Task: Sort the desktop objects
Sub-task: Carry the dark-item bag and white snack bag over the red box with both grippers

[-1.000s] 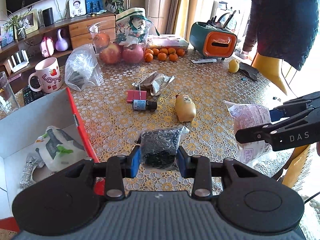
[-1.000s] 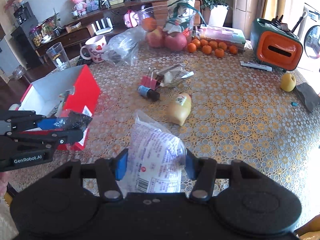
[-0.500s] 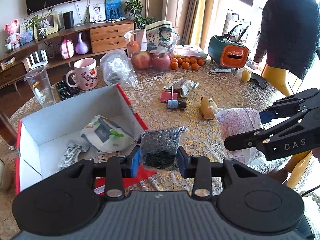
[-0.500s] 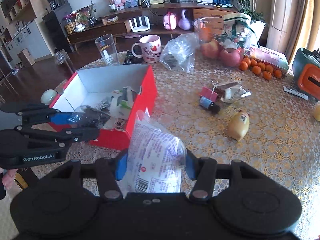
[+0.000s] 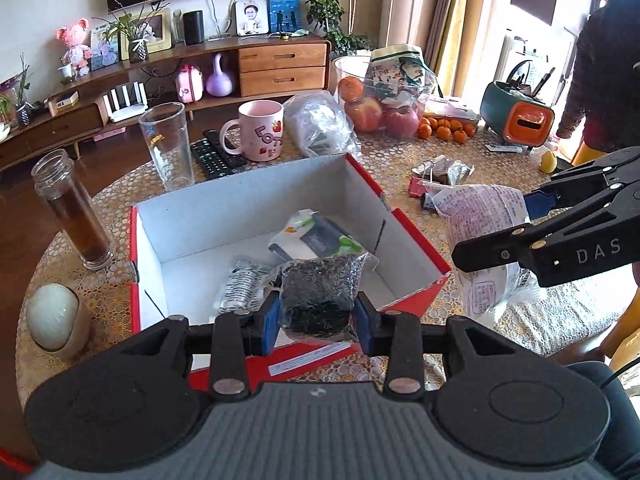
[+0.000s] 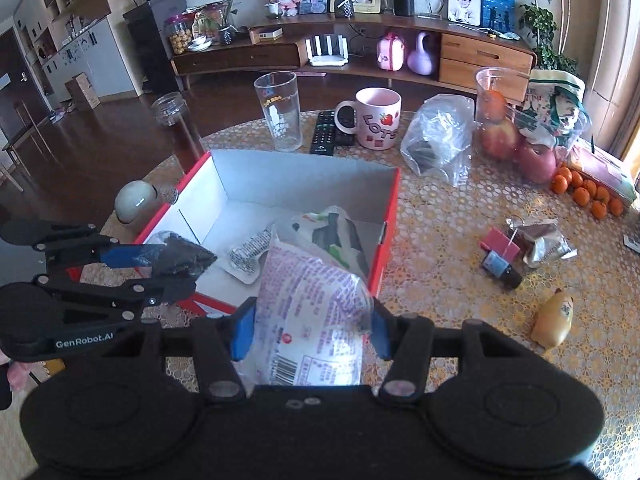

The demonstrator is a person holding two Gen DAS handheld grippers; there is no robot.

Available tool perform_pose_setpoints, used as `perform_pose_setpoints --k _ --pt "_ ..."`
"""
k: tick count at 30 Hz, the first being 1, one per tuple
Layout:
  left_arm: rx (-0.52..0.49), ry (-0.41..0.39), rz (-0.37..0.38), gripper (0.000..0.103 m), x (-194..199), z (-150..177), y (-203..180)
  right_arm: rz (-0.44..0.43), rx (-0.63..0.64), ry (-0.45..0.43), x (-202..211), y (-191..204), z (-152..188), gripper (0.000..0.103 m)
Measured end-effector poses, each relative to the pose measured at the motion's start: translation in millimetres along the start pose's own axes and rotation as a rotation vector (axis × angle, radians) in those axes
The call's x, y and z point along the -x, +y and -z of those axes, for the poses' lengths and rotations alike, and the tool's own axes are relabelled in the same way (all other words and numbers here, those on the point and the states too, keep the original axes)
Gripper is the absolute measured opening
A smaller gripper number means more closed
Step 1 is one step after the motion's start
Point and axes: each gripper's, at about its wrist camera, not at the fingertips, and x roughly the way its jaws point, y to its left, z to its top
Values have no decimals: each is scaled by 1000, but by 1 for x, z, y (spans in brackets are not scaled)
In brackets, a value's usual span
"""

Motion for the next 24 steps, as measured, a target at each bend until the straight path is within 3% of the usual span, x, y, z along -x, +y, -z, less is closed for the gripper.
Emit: perform_pose_setpoints --k 13,24 --pt "29 5 -83 37 -34 -19 61 16 -12 -9 -68 22 -46 55" --pt "15 73 -101 37 -93 -25 75 17 11 66 -124 29 -41 55"
